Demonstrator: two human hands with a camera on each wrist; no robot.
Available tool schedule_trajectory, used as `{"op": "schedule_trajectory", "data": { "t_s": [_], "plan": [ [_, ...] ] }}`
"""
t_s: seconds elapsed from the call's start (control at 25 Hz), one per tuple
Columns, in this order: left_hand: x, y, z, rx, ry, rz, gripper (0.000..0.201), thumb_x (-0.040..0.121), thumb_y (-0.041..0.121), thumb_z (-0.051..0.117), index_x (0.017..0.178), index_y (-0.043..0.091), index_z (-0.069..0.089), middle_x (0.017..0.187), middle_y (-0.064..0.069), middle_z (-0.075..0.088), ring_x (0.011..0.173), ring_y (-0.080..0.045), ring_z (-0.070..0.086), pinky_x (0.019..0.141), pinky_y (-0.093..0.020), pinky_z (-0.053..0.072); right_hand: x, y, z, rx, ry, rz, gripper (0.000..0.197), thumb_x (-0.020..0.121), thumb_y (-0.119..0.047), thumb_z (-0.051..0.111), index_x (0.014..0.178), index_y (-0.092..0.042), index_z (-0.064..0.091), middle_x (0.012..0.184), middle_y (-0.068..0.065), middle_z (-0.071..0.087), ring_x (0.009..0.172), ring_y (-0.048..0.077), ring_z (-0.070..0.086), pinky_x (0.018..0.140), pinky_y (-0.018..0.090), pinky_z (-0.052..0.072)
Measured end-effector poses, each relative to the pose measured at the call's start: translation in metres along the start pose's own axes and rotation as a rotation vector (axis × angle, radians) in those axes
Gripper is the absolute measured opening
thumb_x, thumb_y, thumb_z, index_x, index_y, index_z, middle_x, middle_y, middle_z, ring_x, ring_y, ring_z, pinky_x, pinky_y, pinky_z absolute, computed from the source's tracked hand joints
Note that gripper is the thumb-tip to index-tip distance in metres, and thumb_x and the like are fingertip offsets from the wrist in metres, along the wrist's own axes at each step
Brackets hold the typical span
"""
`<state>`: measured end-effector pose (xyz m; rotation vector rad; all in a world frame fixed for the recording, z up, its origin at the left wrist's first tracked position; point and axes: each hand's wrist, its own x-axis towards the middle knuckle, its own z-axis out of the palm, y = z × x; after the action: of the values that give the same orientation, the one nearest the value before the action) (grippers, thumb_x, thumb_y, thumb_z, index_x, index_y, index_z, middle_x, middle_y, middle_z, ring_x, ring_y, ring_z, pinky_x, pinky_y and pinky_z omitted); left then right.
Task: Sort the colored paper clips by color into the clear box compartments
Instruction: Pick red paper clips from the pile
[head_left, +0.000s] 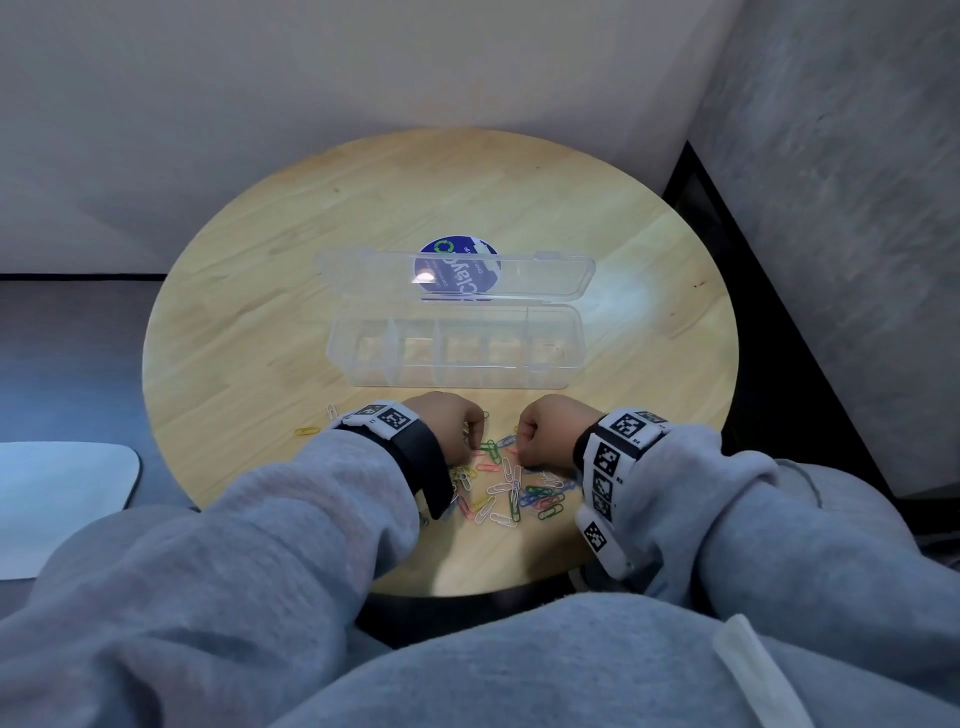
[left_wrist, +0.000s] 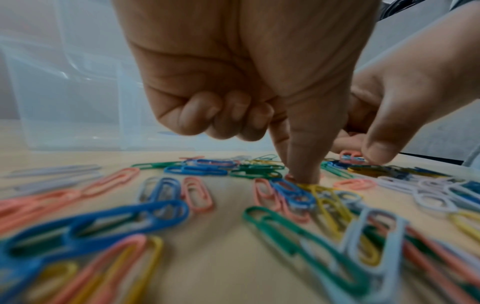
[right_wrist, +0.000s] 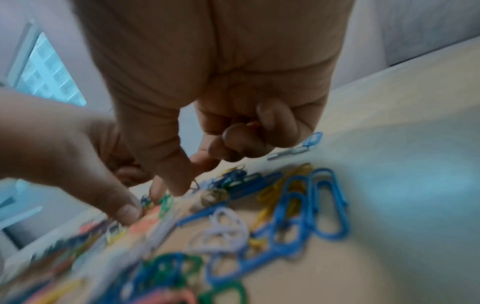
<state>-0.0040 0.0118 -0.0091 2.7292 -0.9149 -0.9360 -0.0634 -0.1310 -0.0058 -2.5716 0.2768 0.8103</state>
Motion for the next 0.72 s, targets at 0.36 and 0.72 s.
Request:
{"op": "schedule_trajectory", "data": {
  "t_s": [0.36,0.72],
  "plan": [
    [-0.005,0.003,0.001,0.021,0.047,-0.01,0.013,0.079,0.022,0.068,0.082,0.025,0.055,0.065,0.012,0.045,0.075,-0.016,0.05,0.05,-0.02,0.03,-0.001,0.026,-0.013,0.697,-0.04,0.053,0.025,0.083,0.005,0.057,0.066,-0.011,0.05,0.062,0.009,0.055,0.047,0.015,0.047,0.05,0.024,0.044],
    [0.001,0.005,0.001,-0.049,-0.025,-0.068,0.009,0.079,0.022,0.071,0.079,0.023,0.062,0.067,0.009,0.055,0.077,-0.015,0.055,0.06,-0.022,0.039,-0.004,0.022,-0.013,0.989,-0.093,0.131,0.028,0.087,0.009,0.033,0.075,-0.005,0.054,0.062,0.011,0.045,0.051,0.02,0.044,0.045,0.023,0.041]
  ]
}}
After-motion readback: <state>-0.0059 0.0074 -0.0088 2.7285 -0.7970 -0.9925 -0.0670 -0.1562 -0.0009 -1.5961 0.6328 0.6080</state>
